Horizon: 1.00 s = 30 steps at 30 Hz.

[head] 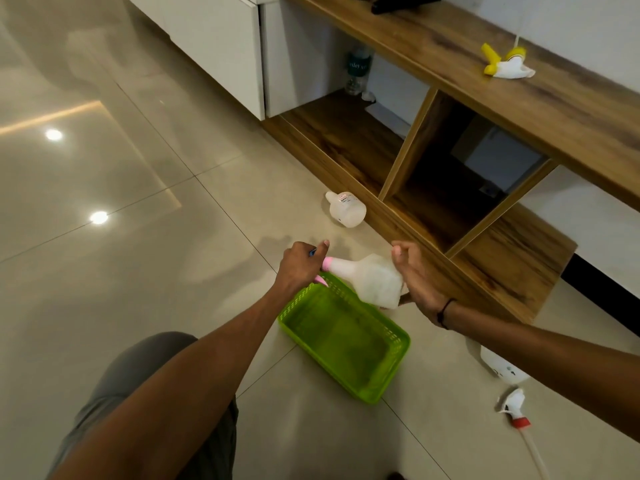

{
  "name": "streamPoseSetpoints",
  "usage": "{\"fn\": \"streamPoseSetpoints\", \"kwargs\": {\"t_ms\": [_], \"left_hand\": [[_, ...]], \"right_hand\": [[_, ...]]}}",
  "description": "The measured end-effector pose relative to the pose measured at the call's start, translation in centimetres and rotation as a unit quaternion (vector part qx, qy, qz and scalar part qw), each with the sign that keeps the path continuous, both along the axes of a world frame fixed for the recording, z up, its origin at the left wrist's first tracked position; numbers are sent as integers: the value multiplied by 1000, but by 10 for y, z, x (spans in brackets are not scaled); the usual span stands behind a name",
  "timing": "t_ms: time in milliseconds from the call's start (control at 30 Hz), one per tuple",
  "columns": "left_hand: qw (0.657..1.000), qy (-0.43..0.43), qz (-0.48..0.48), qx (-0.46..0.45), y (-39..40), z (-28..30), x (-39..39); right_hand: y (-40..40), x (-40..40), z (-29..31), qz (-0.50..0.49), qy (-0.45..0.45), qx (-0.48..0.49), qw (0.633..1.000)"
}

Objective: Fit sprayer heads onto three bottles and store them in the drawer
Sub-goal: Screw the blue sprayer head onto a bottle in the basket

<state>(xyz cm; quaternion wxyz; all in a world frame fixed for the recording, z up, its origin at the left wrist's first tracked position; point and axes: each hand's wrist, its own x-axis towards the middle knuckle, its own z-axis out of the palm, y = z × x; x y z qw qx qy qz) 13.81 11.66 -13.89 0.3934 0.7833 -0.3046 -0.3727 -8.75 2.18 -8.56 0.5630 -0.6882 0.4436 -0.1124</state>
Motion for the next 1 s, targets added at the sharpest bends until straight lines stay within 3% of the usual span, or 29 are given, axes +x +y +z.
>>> {"fn": "streamPoseSetpoints", "kwargs": {"t_ms": [67, 100, 133, 167, 200, 233, 267, 300, 333, 367, 433, 467, 500, 533, 600, 633, 667, 700, 767, 867, 967, 1000], "left_hand": [[1000, 16, 16, 5, 0, -2, 1], [1000, 22, 20, 6, -1, -2, 2], [1000, 23, 18, 9, -1, -2, 3], [1000, 18, 13, 11, -1, -2, 4], [1000, 8, 9, 9, 0, -3, 5], [1000, -5, 8, 4, 0, -4, 5], [1000, -14, 10, -3, 1, -5, 6], [1000, -18, 14, -7, 2, -6, 6], [1000, -19, 18, -5, 2, -6, 6], [1000, -17, 20, -3, 3, -6, 7], [1000, 4, 26, 3, 2, -5, 8], [1000, 12, 26, 10, 2, -5, 9], [999, 15, 22, 19, 1, -5, 9], [999, 14, 16, 26, 0, -3, 9], [1000, 2, 13, 14, 1, -1, 10], [1000, -9, 16, 0, 1, -1, 11], [1000, -20, 18, -12, 1, 0, 10], [999, -27, 17, -18, 2, 1, 10], [999, -23, 15, -17, 1, 1, 11], [1000, -17, 13, -3, 1, 0, 13], [999, -29, 7, -21, 2, 1, 12], [999, -37, 8, -29, 3, 1, 11]], "right_hand": [[3, -8, -10, 71, -14, -259, 963], [1, -12, -18, 120, -5, -355, 927], [-2, -13, -22, 147, 7, -387, 910], [-1, -13, -22, 152, 13, -367, 918], [3, -13, -17, 140, 23, -286, 948], [9, -14, -12, 124, 8, -129, 984], [8, -14, -10, 94, 15, 71, 993], [7, -11, -6, 53, 25, 214, 975], [7, -8, -4, 43, 47, 255, 965], [8, -3, 0, 30, 56, 217, 974], [15, 0, 1, 54, 25, -29, 998], [14, -1, -4, 94, 48, -195, 975], [13, 0, -7, 114, 54, -291, 948], [10, -1, -8, 126, 61, -322, 936], [7, 2, -2, 125, 48, -173, 976], [6, 5, -1, 109, 58, -34, 992], [5, 5, -2, 87, 49, 97, 990], [8, 6, 0, 66, 50, 136, 987], [15, 3, -8, 60, 38, -47, 996], [18, -4, -15, 108, 55, -313, 942], [15, 0, -8, 133, 60, -180, 973], [12, 1, -12, 109, 75, -62, 989]]}}
